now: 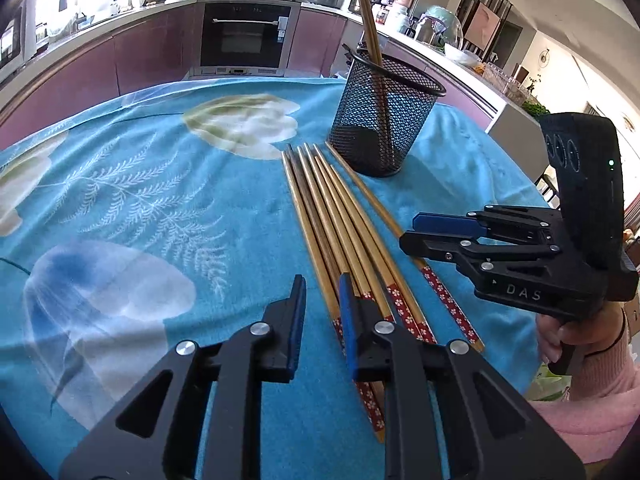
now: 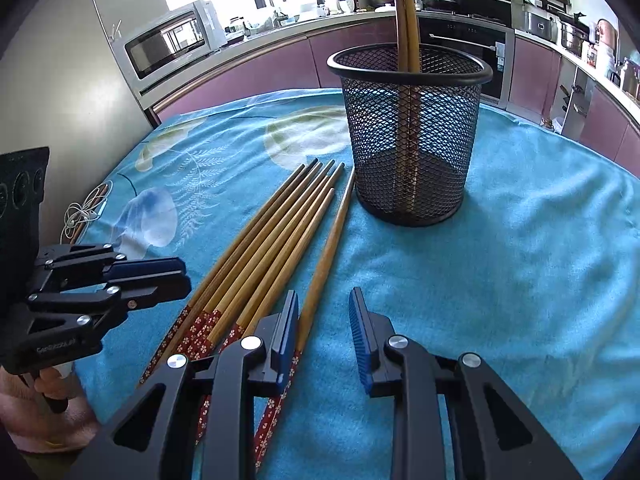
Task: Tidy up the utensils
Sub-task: 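Grasp another chopstick with the right gripper while the left gripper grasps one too, then lift the chopstick upright with the right gripper over the cup while the left carries its own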
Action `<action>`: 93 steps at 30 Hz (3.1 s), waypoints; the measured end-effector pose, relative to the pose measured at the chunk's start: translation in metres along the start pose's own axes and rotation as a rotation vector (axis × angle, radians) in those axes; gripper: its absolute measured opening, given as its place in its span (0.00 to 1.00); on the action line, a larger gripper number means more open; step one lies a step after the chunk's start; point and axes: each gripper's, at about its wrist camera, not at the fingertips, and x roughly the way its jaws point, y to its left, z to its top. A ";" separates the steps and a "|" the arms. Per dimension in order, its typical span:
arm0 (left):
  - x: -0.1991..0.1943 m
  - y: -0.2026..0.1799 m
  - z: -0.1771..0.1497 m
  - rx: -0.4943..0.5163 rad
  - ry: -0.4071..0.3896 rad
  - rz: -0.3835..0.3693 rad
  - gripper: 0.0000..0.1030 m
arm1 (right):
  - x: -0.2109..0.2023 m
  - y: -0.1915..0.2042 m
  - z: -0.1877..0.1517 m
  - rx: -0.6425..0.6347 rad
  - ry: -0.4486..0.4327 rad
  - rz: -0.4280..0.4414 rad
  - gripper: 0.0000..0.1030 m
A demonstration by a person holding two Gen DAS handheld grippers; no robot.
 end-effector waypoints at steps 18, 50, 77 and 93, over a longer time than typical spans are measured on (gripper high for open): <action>0.027 -0.001 0.019 0.074 0.042 0.082 0.19 | 0.009 0.004 0.009 -0.033 0.002 -0.036 0.25; -0.006 -0.001 0.038 -0.024 -0.070 0.012 0.07 | -0.023 -0.007 0.017 0.031 -0.085 0.132 0.06; -0.104 -0.020 0.097 -0.020 -0.355 -0.208 0.07 | -0.122 -0.036 0.058 0.032 -0.400 0.143 0.06; -0.119 -0.046 0.169 0.041 -0.473 -0.150 0.07 | -0.160 -0.051 0.110 -0.020 -0.527 0.031 0.06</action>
